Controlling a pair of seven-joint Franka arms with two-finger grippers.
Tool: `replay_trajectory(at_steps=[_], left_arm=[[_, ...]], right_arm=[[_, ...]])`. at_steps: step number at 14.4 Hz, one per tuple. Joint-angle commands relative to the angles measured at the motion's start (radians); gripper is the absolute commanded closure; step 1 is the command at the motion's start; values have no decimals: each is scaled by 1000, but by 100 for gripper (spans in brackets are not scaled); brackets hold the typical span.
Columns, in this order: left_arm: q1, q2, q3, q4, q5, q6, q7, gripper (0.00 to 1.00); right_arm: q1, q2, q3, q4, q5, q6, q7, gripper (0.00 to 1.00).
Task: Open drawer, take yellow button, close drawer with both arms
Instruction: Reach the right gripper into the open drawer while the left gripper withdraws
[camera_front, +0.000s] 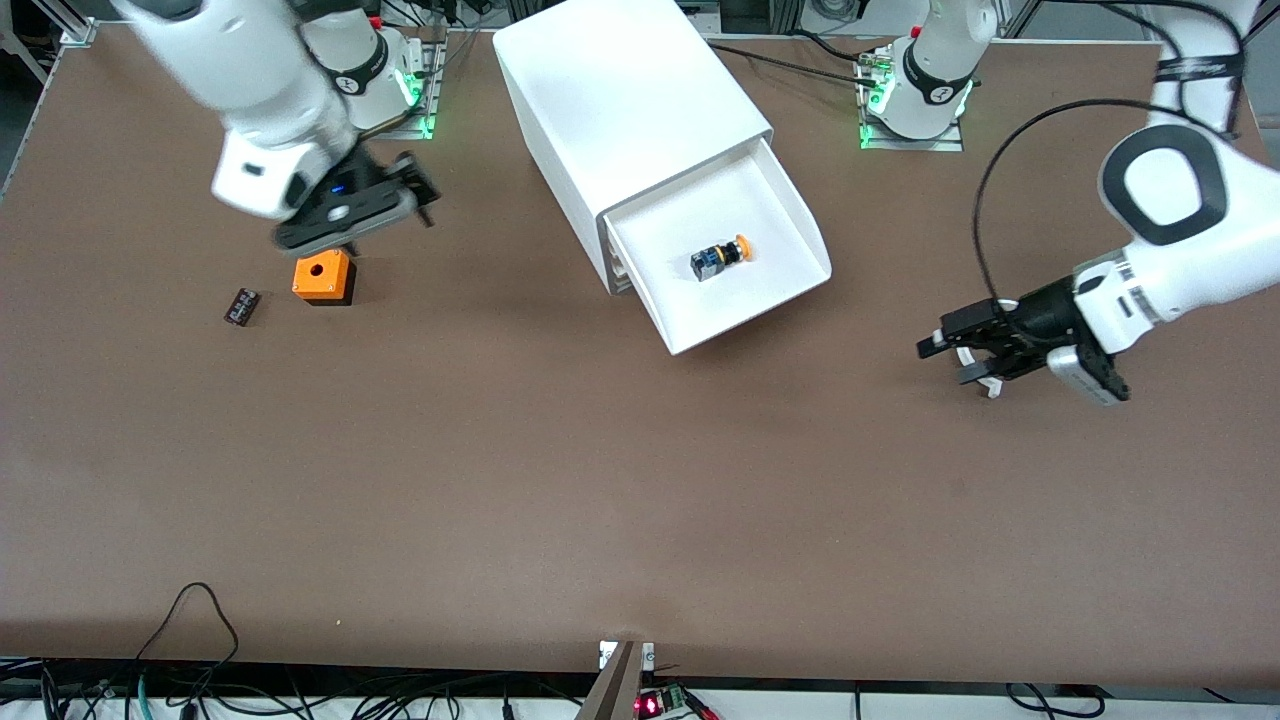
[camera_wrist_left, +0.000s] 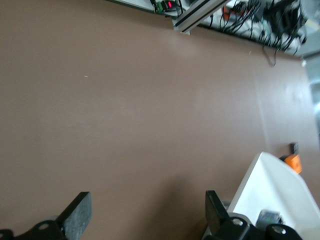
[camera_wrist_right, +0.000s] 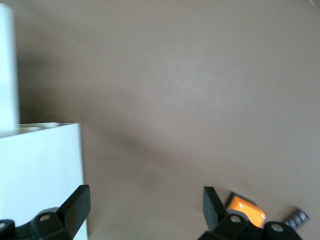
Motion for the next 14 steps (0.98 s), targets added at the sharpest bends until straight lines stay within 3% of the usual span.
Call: replay_trajectory(at_steps=[1, 3, 7, 11, 14], left_arm=[[7, -18, 48, 144, 181, -188, -54, 0], [6, -28, 51, 244, 322, -302, -108, 0], [-13, -79, 38, 382, 574, -552, -329, 0], [-49, -96, 37, 406, 752, -651, -416, 0], [-48, -94, 50, 395, 753, -659, -412, 0]], right_arm=[[80, 152, 24, 210, 52, -13, -19, 0], [84, 272, 75, 361, 131, -13, -81, 0], [84, 444, 176, 530, 128, 45, -276, 0], [110, 493, 205, 570, 119, 36, -508, 0], [133, 548, 210, 634, 80, 34, -620, 0]])
